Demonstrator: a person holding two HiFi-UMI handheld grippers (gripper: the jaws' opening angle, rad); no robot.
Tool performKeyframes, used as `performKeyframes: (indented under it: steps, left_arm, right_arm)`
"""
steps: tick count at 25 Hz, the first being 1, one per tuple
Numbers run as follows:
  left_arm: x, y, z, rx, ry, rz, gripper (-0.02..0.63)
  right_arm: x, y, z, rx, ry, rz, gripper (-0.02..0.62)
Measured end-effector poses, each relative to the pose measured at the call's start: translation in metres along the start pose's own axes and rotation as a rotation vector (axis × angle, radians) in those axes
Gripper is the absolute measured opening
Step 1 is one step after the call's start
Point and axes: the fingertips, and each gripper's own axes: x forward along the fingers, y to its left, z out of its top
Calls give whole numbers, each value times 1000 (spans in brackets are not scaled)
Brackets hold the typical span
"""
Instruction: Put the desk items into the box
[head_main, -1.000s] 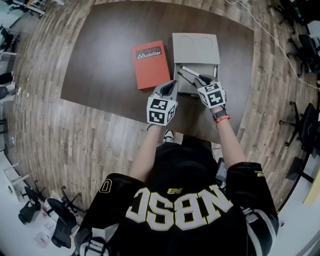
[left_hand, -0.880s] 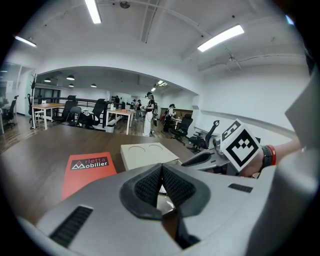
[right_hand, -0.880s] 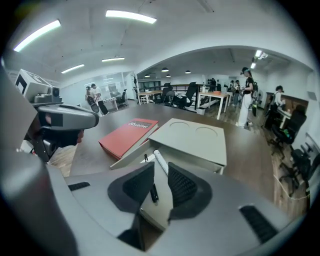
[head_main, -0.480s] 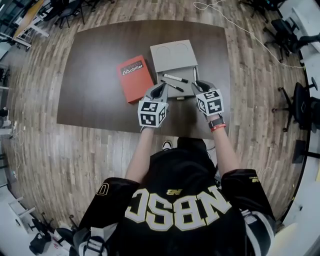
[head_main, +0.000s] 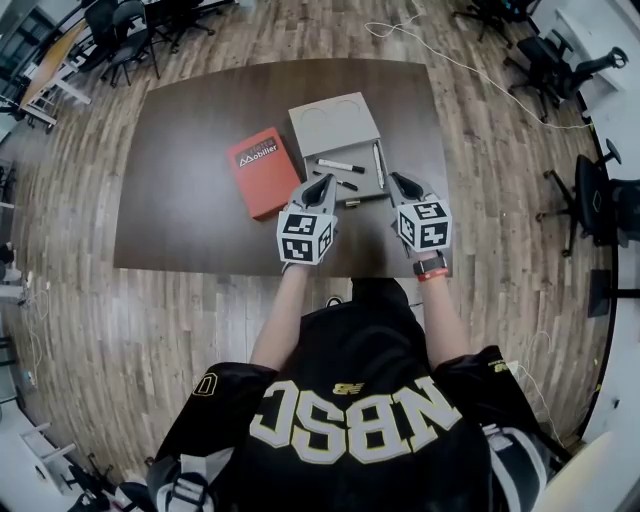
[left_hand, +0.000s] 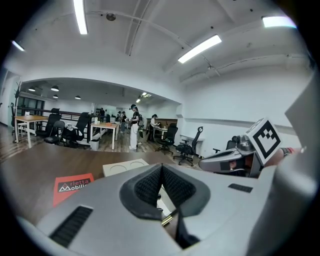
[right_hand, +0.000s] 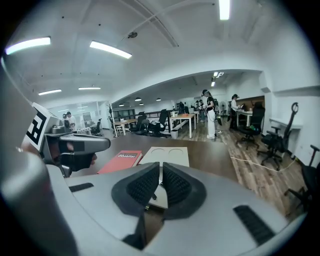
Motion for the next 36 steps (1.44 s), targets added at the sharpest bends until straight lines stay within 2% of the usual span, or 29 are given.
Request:
performKeyframes:
  steps: [8, 15, 26, 36]
  left_arm:
    - [-14, -6, 15, 13, -60, 13, 14]
    - [-22, -10, 26, 14, -105, 15, 14]
    - [-17, -15, 24, 6, -109, 7, 14]
    - [-9, -17, 28, 7, -117, -4, 14]
  right_arm:
    - [-31, 1, 20, -5, -117, -62, 9]
    - [-38, 8, 27, -18, -133, -69, 9]
    - [-38, 15, 24, -12, -118, -30, 9]
    - [-38, 7, 29, -12, -125, -49, 9]
